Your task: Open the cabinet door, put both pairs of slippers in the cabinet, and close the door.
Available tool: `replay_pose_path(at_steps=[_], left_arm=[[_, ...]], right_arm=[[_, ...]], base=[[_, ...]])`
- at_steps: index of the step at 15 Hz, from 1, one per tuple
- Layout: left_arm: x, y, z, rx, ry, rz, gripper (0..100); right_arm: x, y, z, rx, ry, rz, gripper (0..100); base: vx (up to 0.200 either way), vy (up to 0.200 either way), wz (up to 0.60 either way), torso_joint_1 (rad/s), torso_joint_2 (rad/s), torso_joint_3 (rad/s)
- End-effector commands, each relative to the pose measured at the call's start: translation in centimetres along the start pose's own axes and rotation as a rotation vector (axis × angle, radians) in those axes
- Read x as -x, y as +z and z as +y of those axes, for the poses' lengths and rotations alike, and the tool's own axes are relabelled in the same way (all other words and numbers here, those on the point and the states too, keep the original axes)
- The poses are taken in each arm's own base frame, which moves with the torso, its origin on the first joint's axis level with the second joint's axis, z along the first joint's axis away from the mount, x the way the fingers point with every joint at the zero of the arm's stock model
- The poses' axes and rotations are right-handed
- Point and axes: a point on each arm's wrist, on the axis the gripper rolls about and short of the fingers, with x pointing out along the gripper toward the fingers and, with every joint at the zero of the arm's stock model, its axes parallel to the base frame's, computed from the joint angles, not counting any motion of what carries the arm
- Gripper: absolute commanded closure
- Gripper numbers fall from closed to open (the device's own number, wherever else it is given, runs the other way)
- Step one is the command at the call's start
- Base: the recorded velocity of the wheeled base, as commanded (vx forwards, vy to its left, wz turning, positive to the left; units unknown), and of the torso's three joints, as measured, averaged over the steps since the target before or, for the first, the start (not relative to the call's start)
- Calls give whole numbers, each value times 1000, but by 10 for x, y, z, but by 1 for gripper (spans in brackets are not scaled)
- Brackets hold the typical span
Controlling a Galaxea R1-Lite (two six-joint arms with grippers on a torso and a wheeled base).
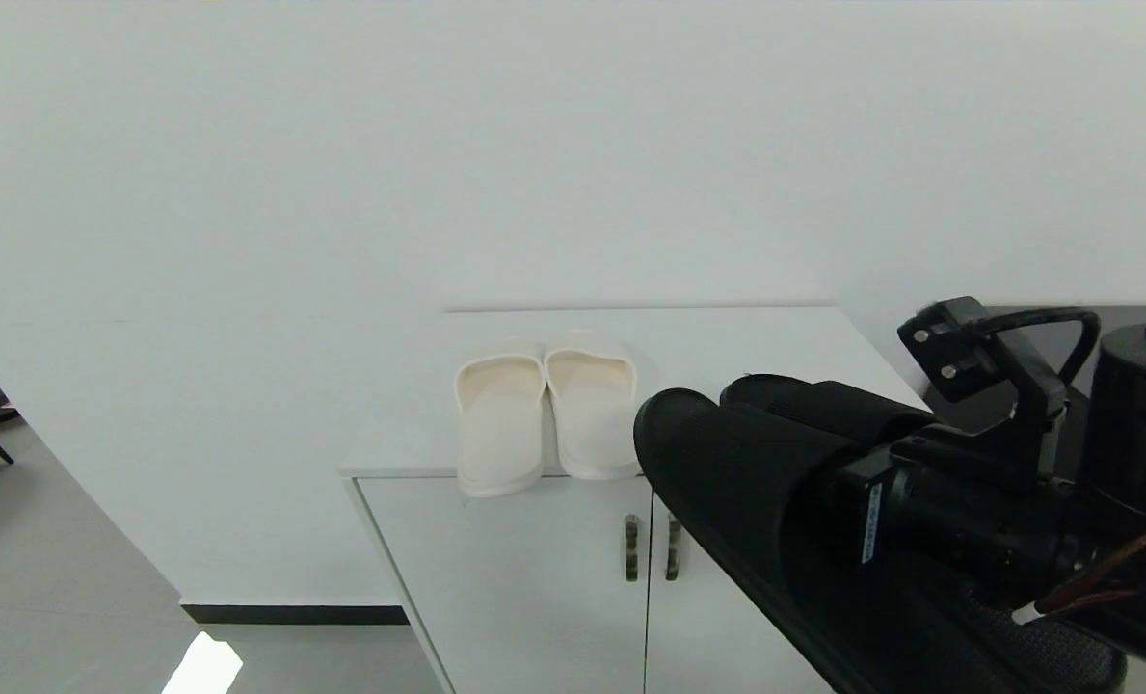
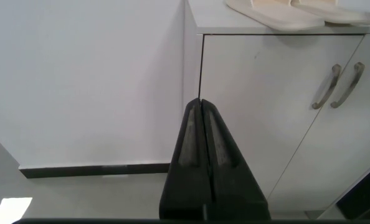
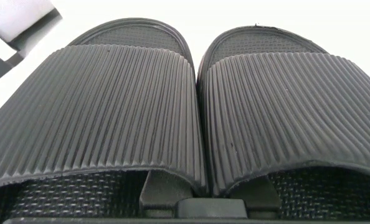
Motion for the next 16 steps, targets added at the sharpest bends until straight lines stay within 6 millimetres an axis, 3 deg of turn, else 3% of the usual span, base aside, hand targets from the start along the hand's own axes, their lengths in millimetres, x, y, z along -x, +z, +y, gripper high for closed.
replay_pose_path(at_steps=[1, 16], left_arm=[[0, 0, 0, 1, 0, 1, 100], [0, 0, 0, 1, -2, 1, 100]], right_arm=[[5, -1, 1, 2, 14, -2, 100], [5, -11, 2, 2, 37, 24, 100]], base=[[0, 0, 0, 0, 0, 0], [0, 0, 0, 0, 0, 0]])
